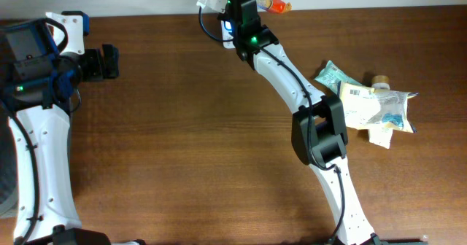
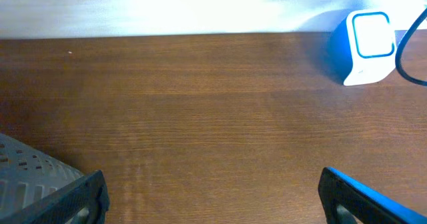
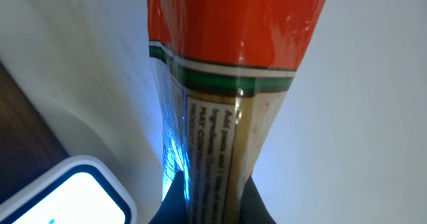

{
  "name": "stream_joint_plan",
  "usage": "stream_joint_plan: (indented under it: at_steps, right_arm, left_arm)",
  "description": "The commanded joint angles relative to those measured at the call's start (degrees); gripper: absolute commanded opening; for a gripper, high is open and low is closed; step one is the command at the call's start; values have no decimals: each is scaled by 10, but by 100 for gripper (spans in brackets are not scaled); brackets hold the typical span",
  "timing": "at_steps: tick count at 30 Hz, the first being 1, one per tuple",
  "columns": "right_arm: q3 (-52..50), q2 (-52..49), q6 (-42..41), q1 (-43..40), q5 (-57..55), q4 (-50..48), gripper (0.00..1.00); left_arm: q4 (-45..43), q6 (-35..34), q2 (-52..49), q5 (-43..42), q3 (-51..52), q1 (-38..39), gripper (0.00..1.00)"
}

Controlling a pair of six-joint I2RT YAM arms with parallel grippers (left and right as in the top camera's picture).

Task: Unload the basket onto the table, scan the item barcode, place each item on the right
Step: 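Raise the spaghetti package and hold it at the barcode scanner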

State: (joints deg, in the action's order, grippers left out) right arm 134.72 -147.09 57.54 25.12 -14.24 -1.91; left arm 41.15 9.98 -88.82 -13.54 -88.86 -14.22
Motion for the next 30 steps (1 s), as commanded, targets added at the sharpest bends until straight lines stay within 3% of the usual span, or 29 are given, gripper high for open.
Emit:
stream_joint_plan:
  at_steps: [1, 30]
  right_arm:
    - [16, 12, 50, 9, 28, -36, 4]
    - [16, -4, 68, 39, 37, -56, 4]
  left_arm:
    - [1, -5, 7, -6, -2, -2, 99]
    - [1, -5, 7, -6, -2, -2, 99]
